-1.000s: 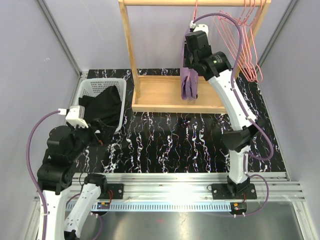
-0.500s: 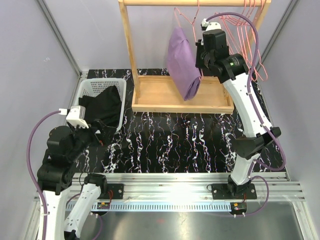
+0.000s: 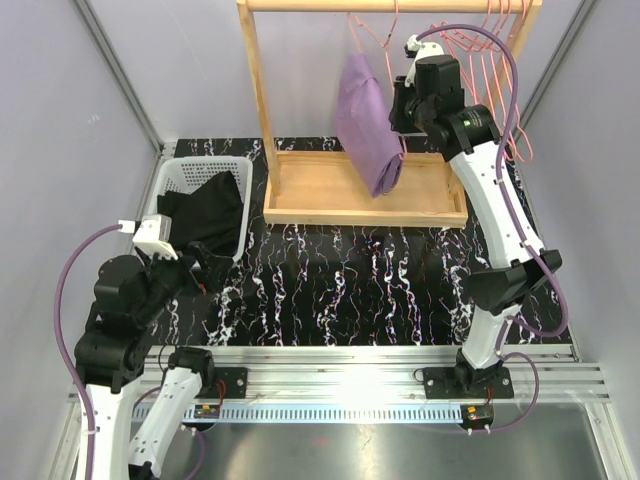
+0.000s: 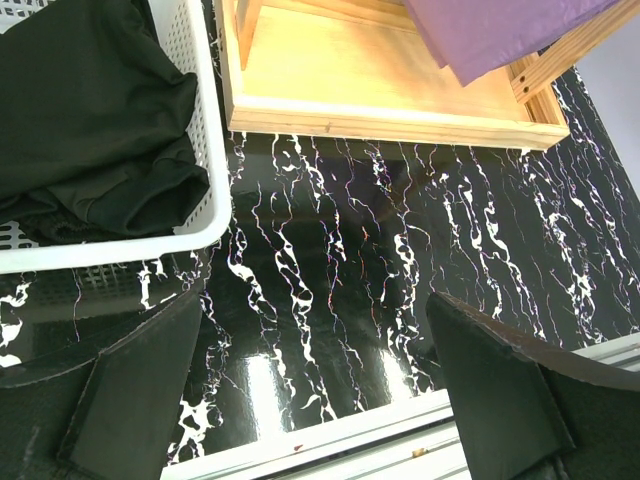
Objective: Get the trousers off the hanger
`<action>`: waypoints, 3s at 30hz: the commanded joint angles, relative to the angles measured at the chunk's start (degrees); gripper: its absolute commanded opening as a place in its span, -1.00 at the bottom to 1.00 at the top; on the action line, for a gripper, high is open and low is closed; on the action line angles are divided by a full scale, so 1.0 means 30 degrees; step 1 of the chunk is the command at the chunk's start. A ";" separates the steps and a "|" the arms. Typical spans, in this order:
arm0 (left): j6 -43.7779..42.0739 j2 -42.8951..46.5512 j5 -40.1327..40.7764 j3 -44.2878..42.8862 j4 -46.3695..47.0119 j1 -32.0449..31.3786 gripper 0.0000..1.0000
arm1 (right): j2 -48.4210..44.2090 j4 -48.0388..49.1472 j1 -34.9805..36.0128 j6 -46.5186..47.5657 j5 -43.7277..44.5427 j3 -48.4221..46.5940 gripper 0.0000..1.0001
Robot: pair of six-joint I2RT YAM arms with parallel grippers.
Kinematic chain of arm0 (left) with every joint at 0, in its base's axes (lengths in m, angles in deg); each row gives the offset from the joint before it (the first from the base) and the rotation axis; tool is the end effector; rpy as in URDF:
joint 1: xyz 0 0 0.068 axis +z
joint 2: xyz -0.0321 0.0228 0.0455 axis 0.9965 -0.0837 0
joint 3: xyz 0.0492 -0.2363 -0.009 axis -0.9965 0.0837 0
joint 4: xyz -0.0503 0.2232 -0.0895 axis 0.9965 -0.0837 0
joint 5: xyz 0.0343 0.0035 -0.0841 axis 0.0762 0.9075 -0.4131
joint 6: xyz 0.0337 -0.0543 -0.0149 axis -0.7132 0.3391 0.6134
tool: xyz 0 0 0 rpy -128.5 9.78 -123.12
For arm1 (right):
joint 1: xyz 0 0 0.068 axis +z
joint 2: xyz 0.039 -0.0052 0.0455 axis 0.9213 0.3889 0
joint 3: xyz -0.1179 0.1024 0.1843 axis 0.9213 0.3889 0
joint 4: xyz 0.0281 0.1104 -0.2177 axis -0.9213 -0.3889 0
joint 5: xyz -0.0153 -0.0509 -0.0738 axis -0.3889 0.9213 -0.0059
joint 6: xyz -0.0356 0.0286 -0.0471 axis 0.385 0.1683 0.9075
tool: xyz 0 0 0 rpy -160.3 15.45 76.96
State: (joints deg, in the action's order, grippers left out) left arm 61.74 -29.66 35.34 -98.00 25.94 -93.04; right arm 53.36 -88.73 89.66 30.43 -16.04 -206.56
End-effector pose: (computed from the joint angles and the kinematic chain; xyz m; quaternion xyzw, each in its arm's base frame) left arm 0.0926 -0.0239 0.3471 -0.0094 0.8173 -0.2120 0.5358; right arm 0.3508 0.1371 0.4362 -0.0649 0.8403 0.0788 0.5324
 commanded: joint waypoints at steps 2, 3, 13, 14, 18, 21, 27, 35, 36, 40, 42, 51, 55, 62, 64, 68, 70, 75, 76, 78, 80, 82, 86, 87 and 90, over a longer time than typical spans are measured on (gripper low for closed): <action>-0.0302 0.0241 -0.0816 0.0010 0.0381 -0.0054 0.98 | 0.0461 0.1415 -0.0249 0.0363 -0.1584 -0.0822 -0.43; -0.0331 0.0270 -0.0816 -0.0019 0.0353 -0.0054 0.98 | 0.0549 0.1531 -0.0279 0.0392 -0.1817 -0.0880 -0.43; -0.0360 0.0065 -0.0904 -0.0049 0.0352 -0.0054 0.98 | 0.1223 0.1971 -0.0484 0.0538 -0.1937 -0.1203 -0.60; -0.0360 0.0065 -0.0904 -0.0049 0.0381 -0.0054 0.98 | 0.1253 0.2030 -0.0484 0.0568 -0.1936 -0.1232 -0.57; -0.0360 0.0036 -0.0963 -0.0019 0.0382 -0.0054 0.98 | 0.1311 0.2147 -0.0513 0.0831 -0.1790 -0.1174 -0.46; -0.0360 0.0036 -0.0992 -0.0048 0.0411 -0.0054 0.98 | 0.1399 0.2264 -0.0630 0.0919 -0.2024 -0.1116 -0.49; -0.0331 -0.0081 -0.1021 -0.0049 0.0469 -0.0054 0.98 | 0.0932 0.3113 -0.0630 0.0861 -0.2230 -0.0384 -1.00; -0.0449 -0.0316 -0.3127 -0.0283 0.1024 -0.0054 0.98 | 0.0460 0.1691 -0.0630 -0.0455 -0.1966 -0.2308 -1.00; -0.0390 -0.0345 -0.3160 -0.0312 0.1200 -0.0054 0.98 | 0.0984 0.0983 -0.0601 -0.0515 -0.1908 -0.4144 -1.00; -0.0419 -0.0871 -0.3247 -0.0750 0.2021 -0.0054 0.98 | 0.1897 -0.1073 -0.0630 -0.0779 -0.1644 -0.7411 -1.00; -0.0361 -0.1369 -0.3365 -0.0781 0.2226 -0.0054 0.98 | 0.1636 -0.1105 -0.0630 -0.0692 -0.1468 -0.7416 -1.00; -0.0388 -0.1605 -0.4214 0.0593 0.3603 -0.0083 0.98 | 0.0579 -0.0283 -0.0630 -0.0750 -0.1790 -0.7409 -1.00; -0.0507 -0.1546 -0.3806 0.1181 0.4188 -0.0580 0.98 | 0.0024 -0.0518 -0.0630 -0.1042 -0.2083 -0.7503 -1.00; -0.0331 -0.2540 -0.4068 0.1650 0.5653 -0.1516 0.98 | -0.1442 0.0010 -0.0601 -0.1366 -0.2522 -0.6124 -1.00; -0.0214 -0.2659 -0.3690 0.1767 0.6239 -0.1898 0.98 | -0.1442 -0.0079 -0.0630 -0.1336 -0.2697 -0.6447 -1.00; -0.0447 -0.3214 -0.2372 0.1652 0.6739 -0.3593 0.98 | -0.1705 -0.0313 -0.0630 -0.1423 -0.2845 -0.6594 -1.00; -0.0478 -0.3654 -0.1380 0.1505 0.6972 -0.4444 0.98 | -0.1939 -0.0633 -0.0630 -0.1715 -0.2845 -0.6478 -1.00; -0.0857 -0.5582 0.1931 -0.0158 0.7735 -0.9129 0.98 | -0.3987 -0.0871 -0.0601 -0.2624 -0.2845 -0.3963 -1.00; -0.0946 -0.6024 0.3011 -0.0543 0.7706 -0.9803 0.98 | -0.4397 -0.0725 -0.0601 -0.2770 -0.2845 -0.3406 -1.00; -0.1209 -0.6729 0.3838 -0.1653 0.7997 -1.1591 0.98 | -0.5482 -0.0578 -0.0601 -0.2830 -0.2845 -0.2173 -1.00; -0.1385 -0.7608 0.4835 -0.2330 0.8581 -1.2936 0.98 | -0.6126 -0.0781 -0.0601 -0.2772 -0.2816 -0.1936 -1.00; -0.1502 -0.8484 0.5391 -0.3210 0.9051 -1.4051 0.98 | -0.6334 -0.1305 -0.0601 -0.2714 -0.3458 -0.2023 -1.00; -0.2145 -0.9773 0.5864 -0.4178 1.0924 -1.5958 0.98 | -0.6918 -0.2128 -0.0601 -0.3092 -0.4132 -0.1880 -1.00; -0.2293 -1.0011 0.5834 -0.4354 1.1857 -1.6426 0.98 | -0.7124 -0.2188 -0.0601 -0.3268 -0.4308 -0.1587 -1.00; -0.3199 -1.1211 0.6827 -0.5086 1.3732 -1.8331 0.98 | -0.8353 -0.1751 -0.0601 -0.4030 -0.5070 0.0257 -1.00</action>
State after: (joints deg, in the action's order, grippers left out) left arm 55.64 -60.81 51.84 -109.98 56.50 -144.29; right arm 32.33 -99.94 88.04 21.03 -27.80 -208.51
